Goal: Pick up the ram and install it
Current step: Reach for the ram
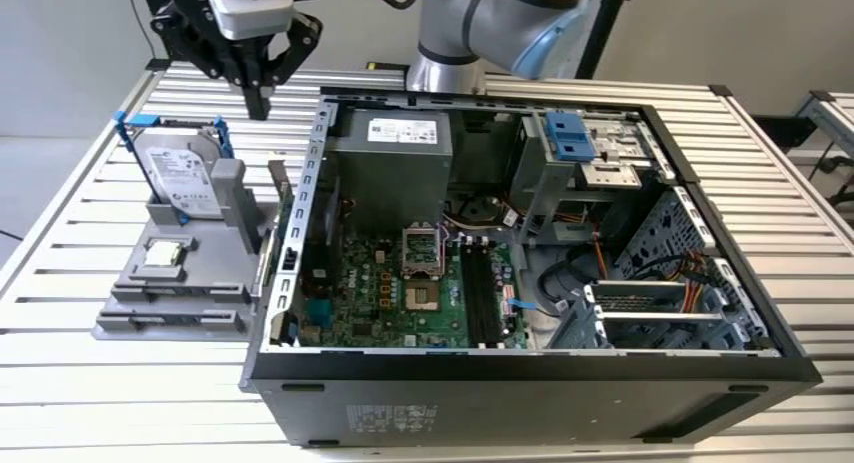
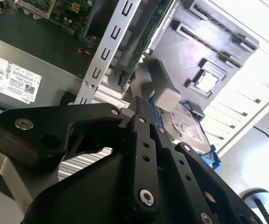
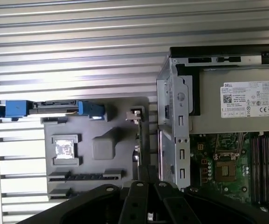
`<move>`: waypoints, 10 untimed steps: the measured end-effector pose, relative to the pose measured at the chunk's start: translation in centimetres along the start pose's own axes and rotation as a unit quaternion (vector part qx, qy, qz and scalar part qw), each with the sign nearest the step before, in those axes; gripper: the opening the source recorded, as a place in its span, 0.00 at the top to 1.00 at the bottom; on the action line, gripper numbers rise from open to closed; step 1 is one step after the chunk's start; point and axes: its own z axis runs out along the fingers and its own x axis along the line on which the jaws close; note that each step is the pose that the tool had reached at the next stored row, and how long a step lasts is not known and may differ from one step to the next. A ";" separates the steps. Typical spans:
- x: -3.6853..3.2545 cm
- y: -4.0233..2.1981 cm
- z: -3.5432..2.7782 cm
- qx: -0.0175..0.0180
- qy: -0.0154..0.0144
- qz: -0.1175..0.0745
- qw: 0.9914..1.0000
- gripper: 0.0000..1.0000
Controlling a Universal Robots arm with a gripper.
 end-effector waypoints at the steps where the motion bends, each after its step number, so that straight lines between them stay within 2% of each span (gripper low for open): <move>1: 0.33 -0.03 0.00 0.000 0.000 0.000 1.000 1.00; 10: 3.75 -0.26 0.05 0.000 0.003 0.000 1.000 1.00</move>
